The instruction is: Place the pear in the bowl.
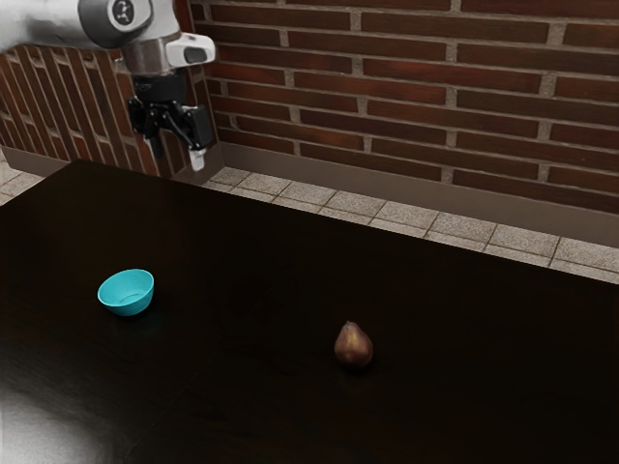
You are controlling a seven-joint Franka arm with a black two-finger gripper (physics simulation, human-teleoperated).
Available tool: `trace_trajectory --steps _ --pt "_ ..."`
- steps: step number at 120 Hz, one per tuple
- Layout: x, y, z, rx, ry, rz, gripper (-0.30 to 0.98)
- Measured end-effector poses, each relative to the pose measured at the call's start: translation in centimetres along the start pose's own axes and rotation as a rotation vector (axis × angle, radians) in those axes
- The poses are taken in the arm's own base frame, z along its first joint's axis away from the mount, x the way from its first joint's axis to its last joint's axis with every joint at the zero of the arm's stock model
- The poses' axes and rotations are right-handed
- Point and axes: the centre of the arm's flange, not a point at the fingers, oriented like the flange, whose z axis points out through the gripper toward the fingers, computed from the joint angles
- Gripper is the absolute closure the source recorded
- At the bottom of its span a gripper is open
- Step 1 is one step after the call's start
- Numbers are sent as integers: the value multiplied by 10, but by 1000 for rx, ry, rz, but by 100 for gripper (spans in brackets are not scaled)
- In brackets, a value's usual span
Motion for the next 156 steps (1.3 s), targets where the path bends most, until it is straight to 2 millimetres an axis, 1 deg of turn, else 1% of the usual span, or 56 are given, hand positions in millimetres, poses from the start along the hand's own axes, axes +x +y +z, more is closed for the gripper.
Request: trace_trajectory --steps 13,30,34,36,40,45,53,59,65,74,85,90,99,104,112,119,129,134,145,156 --pt "6 -7 6 10 5 -14 1" --pt "8 -16 6 13 17 -33 1" --pt "7 -15 13 6 12 -32 1" --pt "8 -13 21 3 8 -30 1" --pt "9 -8 43 -4 -6 -22 1" --pt "14 4 72 -8 -20 -5 1" --pt "31 36 119 -9 -38 38 1" --pt "40 61 146 -13 -45 64 1" --pt "49 77 176 -19 -62 73 1" --pt "63 105 213 -19 -57 97 1" --pt "75 137 239 -21 -11 124 1" --pt "80 149 246 -24 10 131 1" --pt "84 169 248 -36 50 136 1" --pt "86 176 246 -51 68 125 1" --pt "85 186 253 -78 91 103 1" --pt "78 192 257 -95 103 88 1" --pt "66 207 256 -122 119 78 1" --pt "60 210 257 -131 121 71 1" --pt "47 217 271 -137 106 59 1" --pt "42 229 279 -138 103 62 1"
